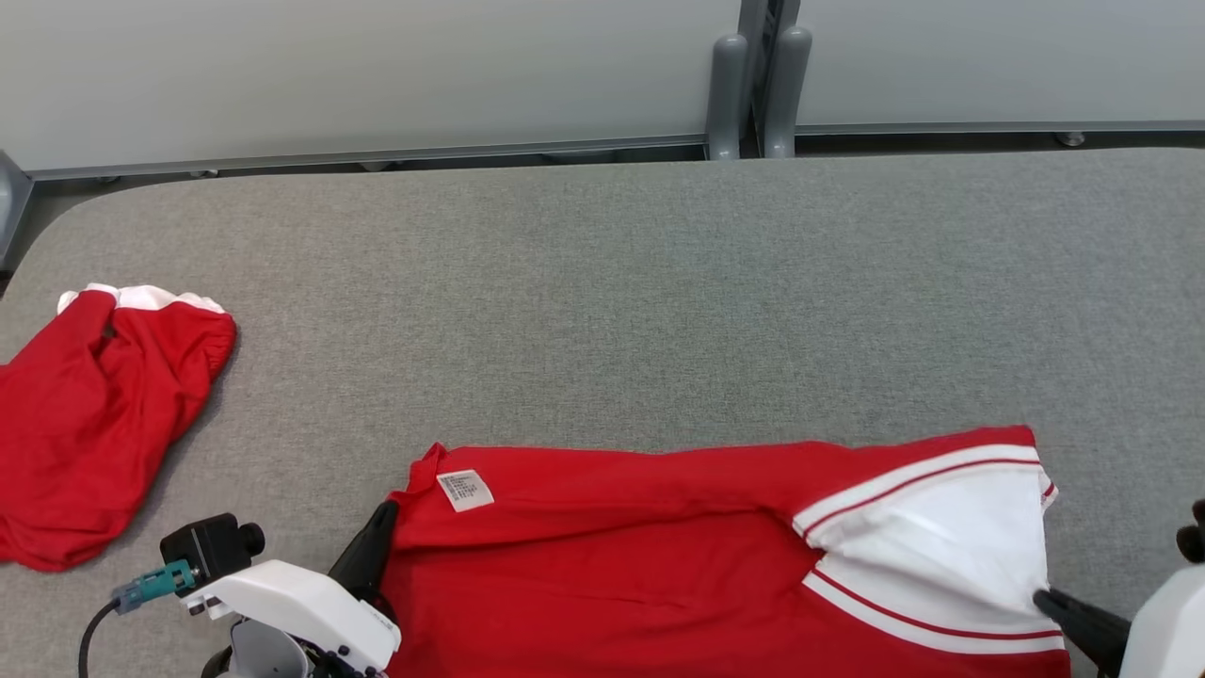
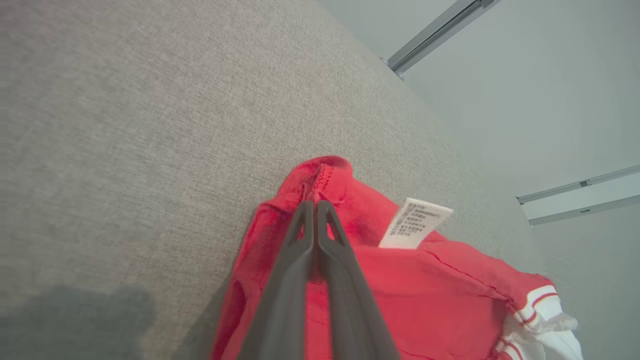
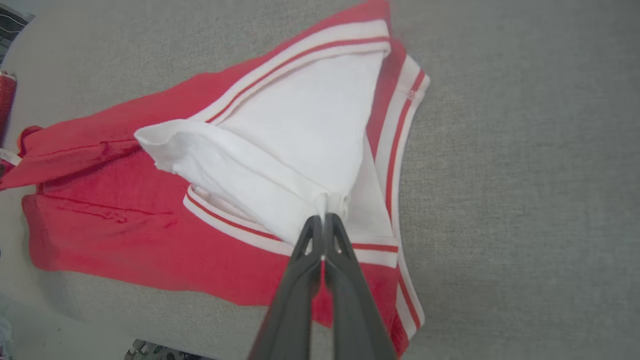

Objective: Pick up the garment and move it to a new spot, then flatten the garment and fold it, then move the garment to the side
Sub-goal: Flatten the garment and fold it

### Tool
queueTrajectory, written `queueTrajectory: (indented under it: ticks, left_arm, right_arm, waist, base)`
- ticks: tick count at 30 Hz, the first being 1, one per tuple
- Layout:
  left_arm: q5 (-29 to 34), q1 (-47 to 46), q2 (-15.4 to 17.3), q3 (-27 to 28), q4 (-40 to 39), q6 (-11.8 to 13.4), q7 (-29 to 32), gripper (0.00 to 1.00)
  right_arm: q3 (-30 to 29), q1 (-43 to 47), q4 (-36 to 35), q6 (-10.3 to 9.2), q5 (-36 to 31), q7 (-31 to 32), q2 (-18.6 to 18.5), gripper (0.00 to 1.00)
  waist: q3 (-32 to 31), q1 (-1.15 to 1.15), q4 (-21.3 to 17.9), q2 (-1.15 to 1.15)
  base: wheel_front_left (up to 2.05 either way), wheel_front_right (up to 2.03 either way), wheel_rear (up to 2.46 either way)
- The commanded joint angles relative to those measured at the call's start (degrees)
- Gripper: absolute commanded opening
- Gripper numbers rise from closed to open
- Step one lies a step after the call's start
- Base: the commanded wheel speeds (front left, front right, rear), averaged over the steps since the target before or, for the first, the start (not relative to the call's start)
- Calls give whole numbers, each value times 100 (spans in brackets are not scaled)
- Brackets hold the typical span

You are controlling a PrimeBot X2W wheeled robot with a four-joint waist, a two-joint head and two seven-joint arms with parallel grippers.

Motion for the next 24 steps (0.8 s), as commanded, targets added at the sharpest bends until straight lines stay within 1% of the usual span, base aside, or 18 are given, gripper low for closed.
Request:
queueTrajectory:
  ticks: [1,2,3,9,10,11,12,13,16,20,22,24]
  left_arm:
    - [-18,37,-5,21,0,14,-35,0]
    - [-23,46,-20,16,16,23,-44,0]
    - [-7,55,-17,6,38,39,-49,0]
    - [45,32,-79,-36,171,32,-108,0]
    - [55,33,-89,-42,191,34,-118,10]
    - [63,38,-96,-56,210,38,-119,41]
    - [73,46,-99,-76,230,56,-112,100]
    - [68,67,-108,-91,251,66,-92,100]
    - [105,134,-103,-39,242,144,-193,100]
    - [412,197,64,-103,100,192,-437,100]
    - [644,238,163,-110,10,209,-666,100]
    - [845,285,228,-104,-68,258,-901,100]
  right_arm:
    - [-44,92,-89,6,-46,108,44,0]
    - [-117,258,-196,5,-52,352,144,0]
    - [-149,336,-270,5,-51,456,186,0]
    - [-278,637,-474,5,-247,929,320,0]
    - [-284,643,-484,6,-285,951,333,0]
    - [-295,642,-468,5,-305,952,350,0]
    - [-320,595,-459,5,-341,876,358,20]
    - [-369,542,-409,5,-370,813,363,100]
    - [-300,505,-270,6,-298,787,393,100]
    - [-354,416,-276,6,-147,526,382,100]
    - [-489,349,-319,5,-114,235,375,100]
    - [-675,235,-296,6,-120,-214,380,100]
  waist:
    - [-6,0,22,0]
    - [-19,0,54,0]
    - [-26,0,67,0]
    - [-34,0,82,0]
    - [-34,0,74,0]
    - [-32,0,64,0]
    - [-30,0,58,0]
    - [-29,0,51,0]
    - [-45,0,46,0]
    - [-98,0,88,0]
    - [-139,0,126,0]
    - [-187,0,166,0]
  base:
    - [0,0,0]
    - [0,0,0]
    - [0,0,0]
    - [0,0,0]
    - [0,0,0]
    - [0,0,0]
    - [0,0,0]
    - [0,0,0]
    - [0,0,0]
    - [0,0,0]
    - [0,0,0]
    - [0,0,0]
